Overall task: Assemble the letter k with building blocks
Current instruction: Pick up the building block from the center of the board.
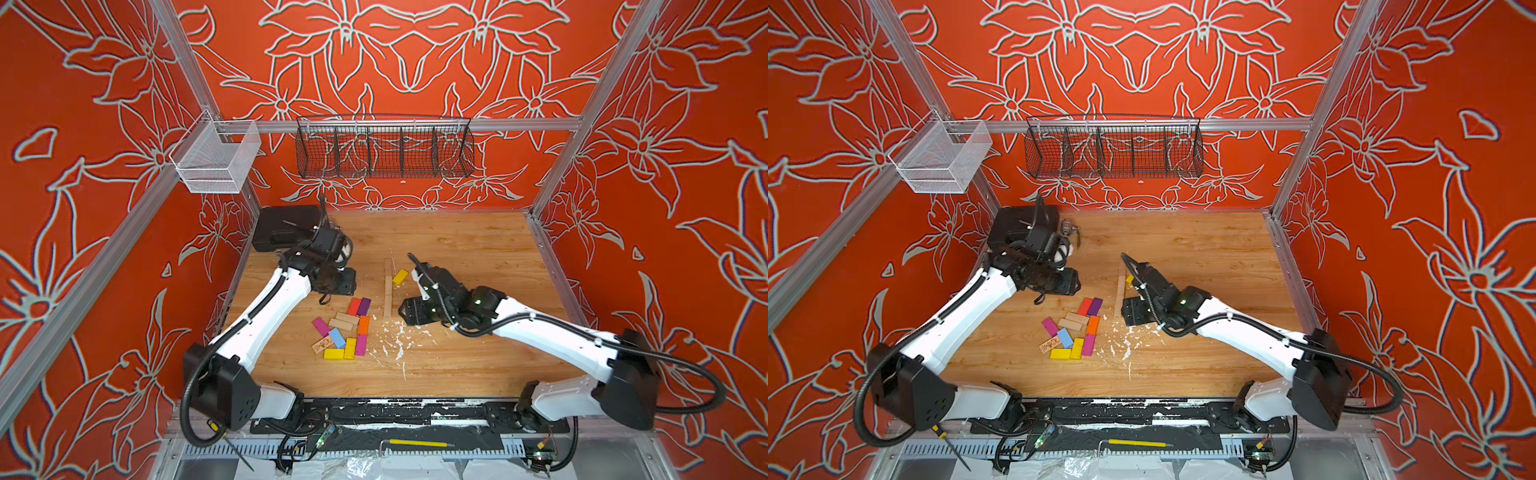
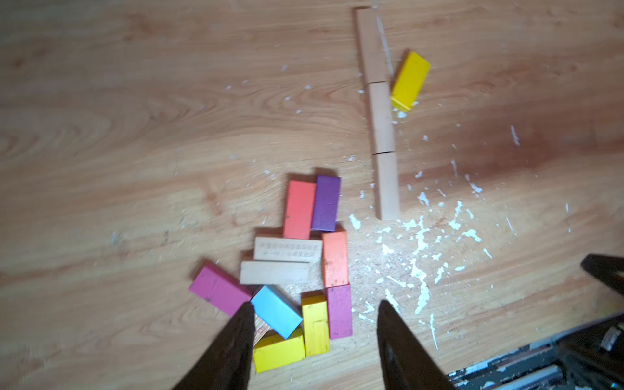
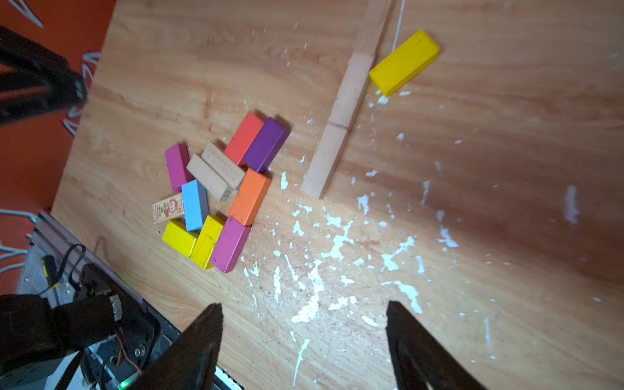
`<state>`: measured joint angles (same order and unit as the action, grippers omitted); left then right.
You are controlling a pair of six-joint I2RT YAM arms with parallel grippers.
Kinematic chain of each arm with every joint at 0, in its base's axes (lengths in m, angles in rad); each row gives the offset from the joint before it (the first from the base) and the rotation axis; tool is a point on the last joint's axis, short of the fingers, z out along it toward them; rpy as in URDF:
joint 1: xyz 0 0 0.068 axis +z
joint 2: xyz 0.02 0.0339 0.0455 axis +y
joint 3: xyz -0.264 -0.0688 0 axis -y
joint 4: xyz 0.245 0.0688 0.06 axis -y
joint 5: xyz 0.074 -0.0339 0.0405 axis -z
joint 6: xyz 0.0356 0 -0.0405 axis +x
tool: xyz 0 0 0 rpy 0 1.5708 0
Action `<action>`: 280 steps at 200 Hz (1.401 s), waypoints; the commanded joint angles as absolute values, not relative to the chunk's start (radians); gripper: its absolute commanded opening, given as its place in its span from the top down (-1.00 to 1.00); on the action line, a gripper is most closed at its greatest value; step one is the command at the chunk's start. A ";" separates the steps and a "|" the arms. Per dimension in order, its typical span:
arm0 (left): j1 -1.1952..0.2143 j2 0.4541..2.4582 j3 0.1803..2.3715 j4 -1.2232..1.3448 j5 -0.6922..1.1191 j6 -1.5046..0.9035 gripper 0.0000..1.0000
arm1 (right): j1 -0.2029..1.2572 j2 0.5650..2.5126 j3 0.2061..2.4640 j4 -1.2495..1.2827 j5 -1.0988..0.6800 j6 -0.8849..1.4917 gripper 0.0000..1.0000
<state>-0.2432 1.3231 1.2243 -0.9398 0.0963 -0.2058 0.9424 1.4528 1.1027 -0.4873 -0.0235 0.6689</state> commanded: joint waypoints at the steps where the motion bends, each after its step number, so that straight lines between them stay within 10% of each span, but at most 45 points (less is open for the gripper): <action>1: -0.140 1.275 1.169 -0.954 0.162 -0.183 -0.28 | 1.006 1.560 1.192 -0.546 0.013 0.743 -0.56; 102: 0.062 1.308 1.077 -0.891 0.184 -0.118 -0.91 | 1.203 2.096 1.687 -0.873 0.139 0.730 -0.45; 280: 0.081 1.299 1.066 -0.883 0.172 -0.111 -0.94 | 1.209 2.220 1.749 -0.835 0.081 0.672 -0.43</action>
